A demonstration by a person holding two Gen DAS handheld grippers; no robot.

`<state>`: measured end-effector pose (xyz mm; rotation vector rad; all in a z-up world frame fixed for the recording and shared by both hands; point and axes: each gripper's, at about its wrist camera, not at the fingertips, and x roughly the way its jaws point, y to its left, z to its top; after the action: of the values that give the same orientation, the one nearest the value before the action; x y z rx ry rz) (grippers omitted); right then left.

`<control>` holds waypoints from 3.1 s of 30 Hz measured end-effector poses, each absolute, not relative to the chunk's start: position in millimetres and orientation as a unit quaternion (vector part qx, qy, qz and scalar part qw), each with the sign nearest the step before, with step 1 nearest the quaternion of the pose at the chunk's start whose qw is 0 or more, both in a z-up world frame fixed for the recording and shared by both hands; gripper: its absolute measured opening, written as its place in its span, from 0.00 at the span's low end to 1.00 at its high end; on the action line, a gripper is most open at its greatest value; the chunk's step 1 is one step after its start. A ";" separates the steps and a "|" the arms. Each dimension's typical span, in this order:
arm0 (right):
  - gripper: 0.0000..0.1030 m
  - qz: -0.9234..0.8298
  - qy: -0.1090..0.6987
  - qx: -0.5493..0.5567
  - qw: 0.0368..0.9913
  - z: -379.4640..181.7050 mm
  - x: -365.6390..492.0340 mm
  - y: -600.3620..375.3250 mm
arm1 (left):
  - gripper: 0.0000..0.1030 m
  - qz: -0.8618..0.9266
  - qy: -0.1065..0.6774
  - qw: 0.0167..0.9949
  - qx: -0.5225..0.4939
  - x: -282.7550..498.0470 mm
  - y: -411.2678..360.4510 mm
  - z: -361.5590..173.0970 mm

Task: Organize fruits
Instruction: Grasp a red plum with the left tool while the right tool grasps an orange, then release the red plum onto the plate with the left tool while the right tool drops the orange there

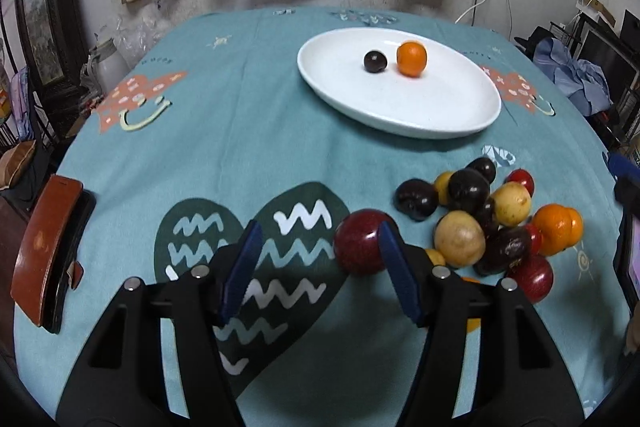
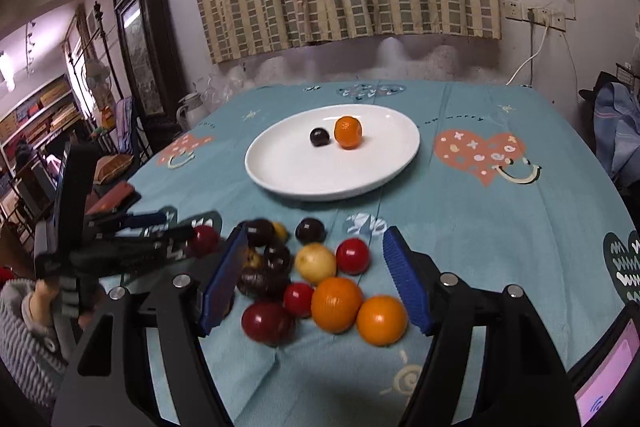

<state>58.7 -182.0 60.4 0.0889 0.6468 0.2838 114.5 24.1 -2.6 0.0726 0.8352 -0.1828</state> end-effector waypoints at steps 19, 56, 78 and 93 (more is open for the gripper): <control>0.69 0.099 0.361 0.037 0.927 38.9 70.9 -200.5 | 0.39 -0.130 0.429 0.892 0.060 122.4 0.0 -34.0; 0.38 0.108 0.432 0.028 0.895 -4.4 72.0 -208.4 | 0.39 -0.131 0.415 0.900 0.010 106.8 30.7 -16.5; 0.37 0.099 0.349 0.083 0.928 58.9 189.9 -183.8 | 0.39 -0.122 0.415 0.902 0.012 218.0 -16.6 29.1; 0.38 0.100 0.350 0.062 0.929 38.1 225.7 -175.8 | 0.54 -0.120 0.394 0.911 0.035 251.3 -38.5 10.3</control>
<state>225.7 -175.8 38.1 0.1274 0.7167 0.2055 251.3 -38.5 10.3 0.0732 0.8124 -0.2480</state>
